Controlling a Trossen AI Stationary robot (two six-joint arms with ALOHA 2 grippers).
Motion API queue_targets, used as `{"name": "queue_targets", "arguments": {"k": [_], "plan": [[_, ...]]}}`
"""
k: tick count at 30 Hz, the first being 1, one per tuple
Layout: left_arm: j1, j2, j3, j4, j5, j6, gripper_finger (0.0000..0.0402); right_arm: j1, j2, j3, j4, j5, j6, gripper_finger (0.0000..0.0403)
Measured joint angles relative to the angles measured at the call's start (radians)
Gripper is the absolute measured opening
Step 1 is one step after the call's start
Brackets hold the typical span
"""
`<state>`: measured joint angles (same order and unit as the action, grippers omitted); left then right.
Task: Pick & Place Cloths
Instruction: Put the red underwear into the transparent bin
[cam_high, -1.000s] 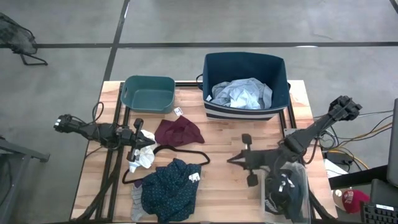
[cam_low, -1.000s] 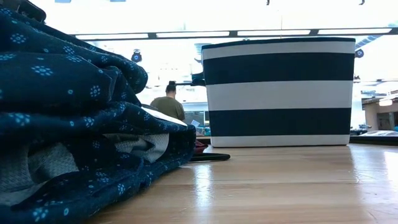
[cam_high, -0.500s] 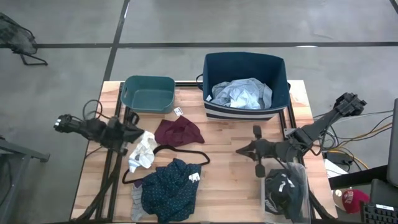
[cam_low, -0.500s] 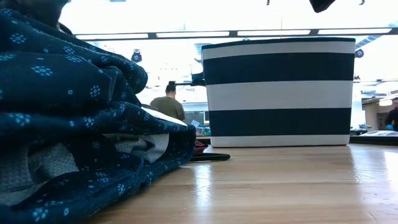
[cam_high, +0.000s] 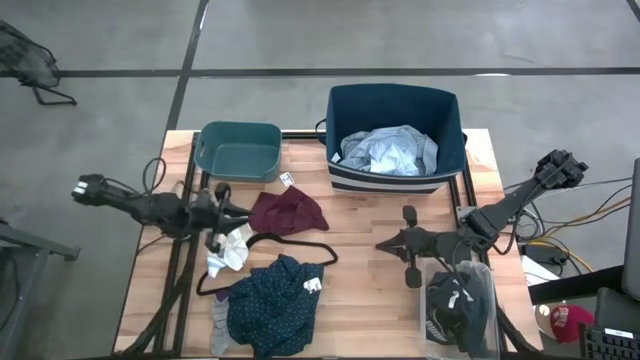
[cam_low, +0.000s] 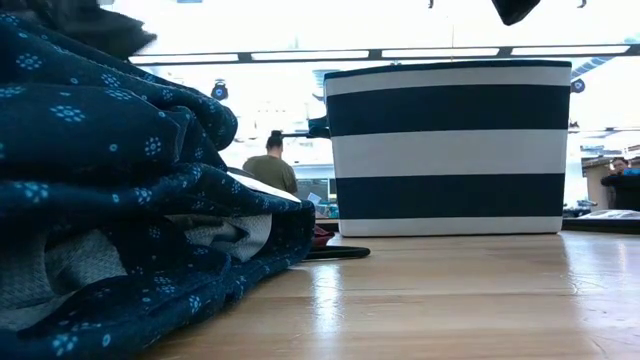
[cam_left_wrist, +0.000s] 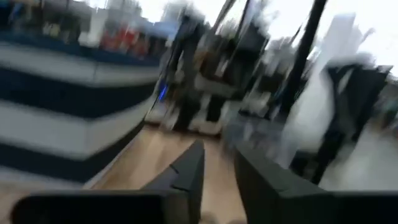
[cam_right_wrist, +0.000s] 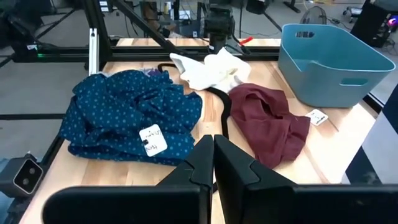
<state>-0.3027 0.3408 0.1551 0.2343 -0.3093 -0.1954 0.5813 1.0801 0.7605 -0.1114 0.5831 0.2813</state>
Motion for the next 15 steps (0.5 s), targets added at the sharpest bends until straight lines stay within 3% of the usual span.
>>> {"name": "queue_targets", "arguments": {"k": [6, 10, 15], "plan": [[0.0, 0.224, 0.095, -0.195, -0.133, 0.096, 0.0179, 0.0, 0.002, 0.0, -0.001, 0.001, 0.0, 0.0008], [0.0, 0.358, 0.169, -0.349, -0.247, 0.06, 0.0232, 0.0, 0.002, 0.0, -0.001, 0.001, 0.0, 0.0008], [0.002, 0.513, 0.226, -0.367, -0.263, 0.041, 0.0283, 0.0, 0.002, 0.0, -0.001, 0.003, 0.0, 0.0009]]}}
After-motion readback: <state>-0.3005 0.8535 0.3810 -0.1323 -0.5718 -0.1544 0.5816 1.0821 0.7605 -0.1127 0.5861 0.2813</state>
